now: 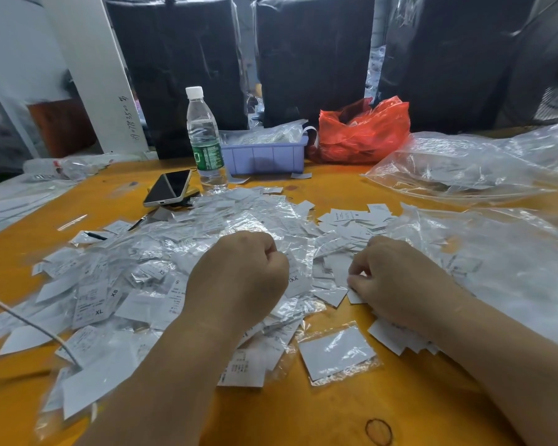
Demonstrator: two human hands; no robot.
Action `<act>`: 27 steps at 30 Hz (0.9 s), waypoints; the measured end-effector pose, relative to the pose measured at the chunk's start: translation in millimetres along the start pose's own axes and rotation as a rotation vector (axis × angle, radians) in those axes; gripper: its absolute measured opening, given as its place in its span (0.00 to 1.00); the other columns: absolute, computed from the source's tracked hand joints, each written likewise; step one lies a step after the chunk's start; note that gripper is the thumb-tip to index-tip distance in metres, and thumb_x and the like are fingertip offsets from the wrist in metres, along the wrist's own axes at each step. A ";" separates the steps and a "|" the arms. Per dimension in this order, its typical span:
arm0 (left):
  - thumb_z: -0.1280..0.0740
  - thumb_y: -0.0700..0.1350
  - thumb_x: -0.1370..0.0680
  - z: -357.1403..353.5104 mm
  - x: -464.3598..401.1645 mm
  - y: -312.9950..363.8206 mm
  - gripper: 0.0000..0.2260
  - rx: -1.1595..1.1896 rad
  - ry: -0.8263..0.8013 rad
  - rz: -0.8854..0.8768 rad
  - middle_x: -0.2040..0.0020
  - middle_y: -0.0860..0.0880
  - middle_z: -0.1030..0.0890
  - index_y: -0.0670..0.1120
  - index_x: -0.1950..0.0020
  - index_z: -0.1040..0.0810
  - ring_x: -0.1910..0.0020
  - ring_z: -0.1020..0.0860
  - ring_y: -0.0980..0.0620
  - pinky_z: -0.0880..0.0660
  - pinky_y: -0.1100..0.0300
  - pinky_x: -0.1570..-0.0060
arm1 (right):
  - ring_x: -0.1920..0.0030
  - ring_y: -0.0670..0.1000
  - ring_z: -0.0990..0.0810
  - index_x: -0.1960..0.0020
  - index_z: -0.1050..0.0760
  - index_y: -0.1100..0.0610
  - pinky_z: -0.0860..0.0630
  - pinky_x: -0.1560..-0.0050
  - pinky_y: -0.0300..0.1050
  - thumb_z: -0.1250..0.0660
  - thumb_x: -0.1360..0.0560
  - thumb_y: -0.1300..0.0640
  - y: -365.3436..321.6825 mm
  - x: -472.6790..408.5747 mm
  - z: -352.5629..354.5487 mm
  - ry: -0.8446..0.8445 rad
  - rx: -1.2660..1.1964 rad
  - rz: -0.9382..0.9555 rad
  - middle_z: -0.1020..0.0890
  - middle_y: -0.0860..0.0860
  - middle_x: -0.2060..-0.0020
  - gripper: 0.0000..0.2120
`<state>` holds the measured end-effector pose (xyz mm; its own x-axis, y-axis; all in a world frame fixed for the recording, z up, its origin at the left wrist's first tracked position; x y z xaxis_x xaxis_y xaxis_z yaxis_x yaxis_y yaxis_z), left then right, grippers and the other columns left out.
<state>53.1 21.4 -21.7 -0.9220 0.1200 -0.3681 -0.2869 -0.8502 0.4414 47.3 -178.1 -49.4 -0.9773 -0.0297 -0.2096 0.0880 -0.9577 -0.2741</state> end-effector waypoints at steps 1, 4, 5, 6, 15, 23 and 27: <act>0.42 0.45 0.25 -0.2 0.3 0.8 0.10 0.006 0.005 -0.001 0.64 0.53 0.23 0.50 0.63 0.24 0.63 0.26 0.54 0.29 0.59 0.67 | 0.52 0.50 0.24 0.52 0.19 0.52 0.25 0.51 0.45 0.36 0.22 0.51 -0.4 0.2 0.0 0.000 -0.006 0.009 0.26 0.46 0.53 0.08; 0.42 0.45 0.25 -1.4 1.2 3.4 0.10 0.022 0.006 -0.009 0.64 0.53 0.23 0.50 0.62 0.23 0.62 0.25 0.54 0.29 0.59 0.67 | 0.49 0.50 0.24 0.46 0.22 0.50 0.25 0.51 0.46 0.35 0.23 0.46 -2.1 0.7 0.4 0.009 -0.045 -0.002 0.26 0.46 0.47 0.11; 0.42 0.44 0.25 -1.8 1.8 4.0 0.10 0.032 -0.001 -0.009 0.64 0.53 0.22 0.50 0.62 0.23 0.63 0.25 0.54 0.29 0.59 0.67 | 0.48 0.50 0.25 0.43 0.24 0.49 0.25 0.51 0.46 0.35 0.24 0.43 -2.7 0.5 0.2 0.001 -0.045 -0.017 0.27 0.46 0.45 0.15; 0.42 0.44 0.25 -2.1 2.1 4.6 0.10 0.042 -0.010 -0.007 0.64 0.53 0.22 0.50 0.62 0.23 0.63 0.25 0.54 0.30 0.59 0.68 | 0.48 0.50 0.25 0.41 0.25 0.48 0.25 0.51 0.47 0.35 0.26 0.40 -3.0 0.2 -0.3 -0.012 -0.026 -0.032 0.28 0.45 0.45 0.18; 0.40 0.44 0.24 -2.7 6.7 11.4 0.08 0.097 -0.043 -0.043 0.64 0.54 0.23 0.51 0.58 0.22 0.65 0.25 0.55 0.33 0.61 0.69 | 0.56 0.47 0.25 0.51 0.19 0.54 0.28 0.58 0.43 0.37 0.21 0.52 -3.4 -0.1 0.7 0.131 -0.101 0.092 0.23 0.47 0.53 0.10; 0.33 0.54 0.23 -5.8 7.4 17.1 0.12 0.250 -0.053 -0.218 0.53 0.62 0.28 0.57 0.40 0.25 0.52 0.29 0.66 0.33 0.72 0.60 | 0.78 0.44 0.31 0.59 0.17 0.57 0.36 0.76 0.33 0.30 0.27 0.54 -20.7 10.4 22.6 -0.187 -1.038 0.075 0.27 0.44 0.78 0.07; 0.31 0.52 0.23 -2.9 7.8 17.9 0.03 0.295 -0.018 -0.236 0.53 0.58 0.25 0.55 0.52 0.23 0.52 0.27 0.62 0.34 0.76 0.56 | 0.75 0.48 0.42 0.60 0.16 0.55 0.44 0.77 0.38 0.29 0.35 0.50 -21.1 10.4 26.9 -0.325 -1.173 -0.004 0.34 0.53 0.75 0.09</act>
<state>41.5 5.7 -19.0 -0.8253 0.3064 -0.4742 -0.5521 -0.6139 0.5642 30.1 -165.9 -20.6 -0.9660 -0.2586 -0.0084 0.0413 -0.1222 -0.9916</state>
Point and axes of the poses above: each hand's wrist, its own x-axis away from the middle knuckle, its own z-axis out of the back of the hand, y = z × x, the point moved 1 cm from there along -x, towards the middle knuckle
